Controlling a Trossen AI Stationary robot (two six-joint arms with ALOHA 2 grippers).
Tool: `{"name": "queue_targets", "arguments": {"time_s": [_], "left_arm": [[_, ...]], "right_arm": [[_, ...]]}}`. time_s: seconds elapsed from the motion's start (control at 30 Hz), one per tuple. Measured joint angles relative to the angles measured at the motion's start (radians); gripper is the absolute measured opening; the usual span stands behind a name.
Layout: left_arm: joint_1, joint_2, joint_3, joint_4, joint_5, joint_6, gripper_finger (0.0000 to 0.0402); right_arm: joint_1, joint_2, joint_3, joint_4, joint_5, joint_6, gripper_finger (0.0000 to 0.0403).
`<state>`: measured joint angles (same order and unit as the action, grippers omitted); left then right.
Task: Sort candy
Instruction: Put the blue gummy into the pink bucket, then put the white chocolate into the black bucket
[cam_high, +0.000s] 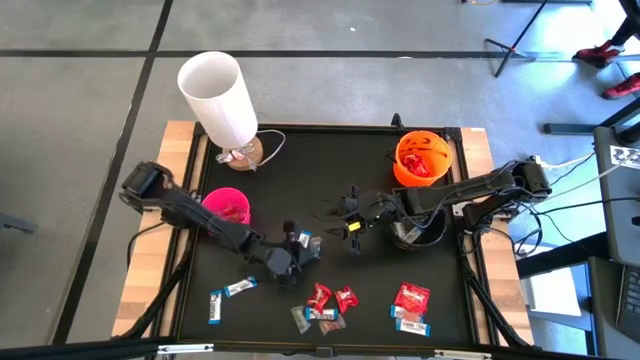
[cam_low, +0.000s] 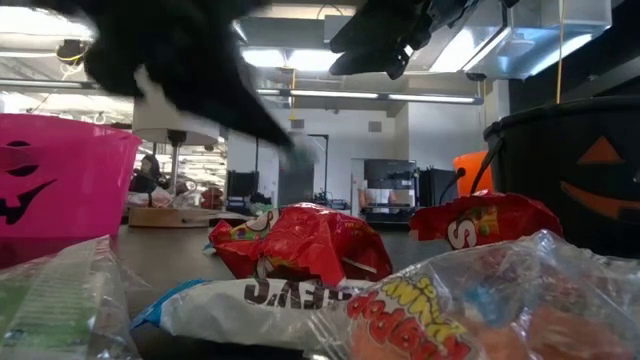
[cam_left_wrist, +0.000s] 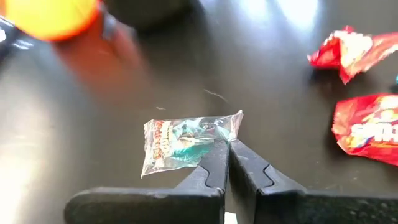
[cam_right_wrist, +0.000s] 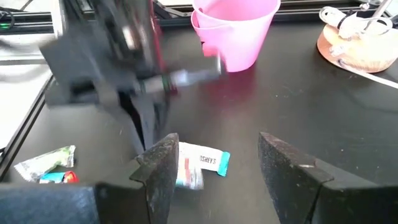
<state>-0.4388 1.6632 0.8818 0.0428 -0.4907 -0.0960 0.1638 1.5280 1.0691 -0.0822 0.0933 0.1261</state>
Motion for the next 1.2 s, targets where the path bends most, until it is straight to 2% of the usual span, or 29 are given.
{"name": "queue_targets", "arguments": {"time_s": [0.13,0.27,0.43,0.6,0.73,0.87,1.0,1.2], "left_arm": [[-0.067,-0.134,0.065,-0.265,-0.162,-0.03,0.0],[-0.142,-0.274,0.109,-0.625,-0.321,-0.199,0.0],[-0.202,-0.454,0.115,-1.022,-0.333,-0.547,0.0],[-0.274,-0.563,0.115,-1.329,-0.33,-0.898,0.0],[-0.312,-0.609,0.093,-1.4,-0.314,-1.074,0.0],[-0.324,-0.623,0.066,-1.399,-0.289,-1.119,0.0011],[-0.323,-0.623,0.033,-1.399,-0.222,-1.151,0.0059],[-0.323,-0.623,0.025,-1.434,-0.225,-1.181,0.0137]], "right_arm": [[0.0,0.0,0.0,0.001,0.0,0.0,0.0216],[0.0,0.0,0.0,0.004,0.0,0.002,0.0216],[0.0,0.0,0.0,0.004,-0.008,0.005,0.0216],[0.0,0.0,0.0,0.006,-0.008,0.005,0.0216],[0.0,0.0,0.0,0.006,-0.008,0.004,0.0216],[0.0,0.0,0.0,0.006,-0.008,0.003,0.0216],[0.0,0.0,0.0,0.006,-0.008,0.003,0.0216],[0.0,0.0,0.0,0.006,-0.008,0.002,0.0216]]}}
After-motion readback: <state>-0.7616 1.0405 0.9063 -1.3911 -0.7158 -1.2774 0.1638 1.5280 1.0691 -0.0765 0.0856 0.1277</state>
